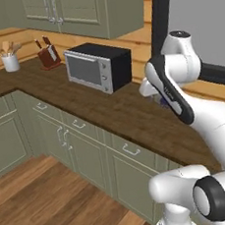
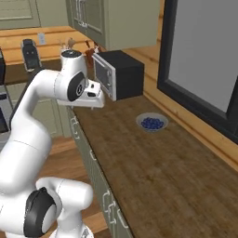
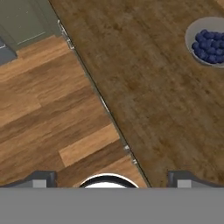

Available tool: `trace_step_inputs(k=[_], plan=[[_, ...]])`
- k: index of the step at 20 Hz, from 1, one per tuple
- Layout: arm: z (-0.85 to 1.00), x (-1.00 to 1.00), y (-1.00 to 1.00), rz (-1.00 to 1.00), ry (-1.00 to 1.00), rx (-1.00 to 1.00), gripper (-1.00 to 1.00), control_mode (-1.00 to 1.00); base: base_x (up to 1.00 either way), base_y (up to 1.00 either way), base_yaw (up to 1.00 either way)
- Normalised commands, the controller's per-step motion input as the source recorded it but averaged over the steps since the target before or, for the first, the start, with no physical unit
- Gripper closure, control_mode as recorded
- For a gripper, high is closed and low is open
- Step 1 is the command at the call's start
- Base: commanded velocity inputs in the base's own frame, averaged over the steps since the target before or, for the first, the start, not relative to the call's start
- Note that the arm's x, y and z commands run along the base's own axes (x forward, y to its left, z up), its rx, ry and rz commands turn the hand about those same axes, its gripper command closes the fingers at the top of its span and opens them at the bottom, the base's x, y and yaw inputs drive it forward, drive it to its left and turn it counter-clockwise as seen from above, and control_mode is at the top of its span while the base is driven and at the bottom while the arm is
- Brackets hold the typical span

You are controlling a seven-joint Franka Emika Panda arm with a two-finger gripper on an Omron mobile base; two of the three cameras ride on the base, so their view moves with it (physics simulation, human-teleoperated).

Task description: Take a straw from the drawer in front and place it inside the glass cup on the dining counter.

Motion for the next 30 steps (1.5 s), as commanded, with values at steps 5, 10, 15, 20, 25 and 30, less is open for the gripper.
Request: trace_step_inputs(k=[5,10,15,20,25,30], plan=[[-0.01,0.0,0.47,0.09,-0.05,-0.1,-1.0,-1.0,0.0,0.0,0.0],[-0.14,0.0,1.0,0.01,-0.06,-0.3,-1.0,-1.0,0.0,0.0,0.0],[-0.52,0.04,0.82,0.0,0.0,-0.4,-1.0,-1.0,0.0,0.0,0.0],[-0.81,0.17,0.6,-0.02,0.0,-0.43,-1.0,-1.0,0.0,0.0,0.0],[-0.83,0.13,0.45,-0.03,0.02,-0.37,-1.0,-1.0,0.0,0.0,0.0],[-0.81,0.05,0.12,-0.09,0.04,-0.29,-1.0,-1.0,0.0,0.0,0.0]])
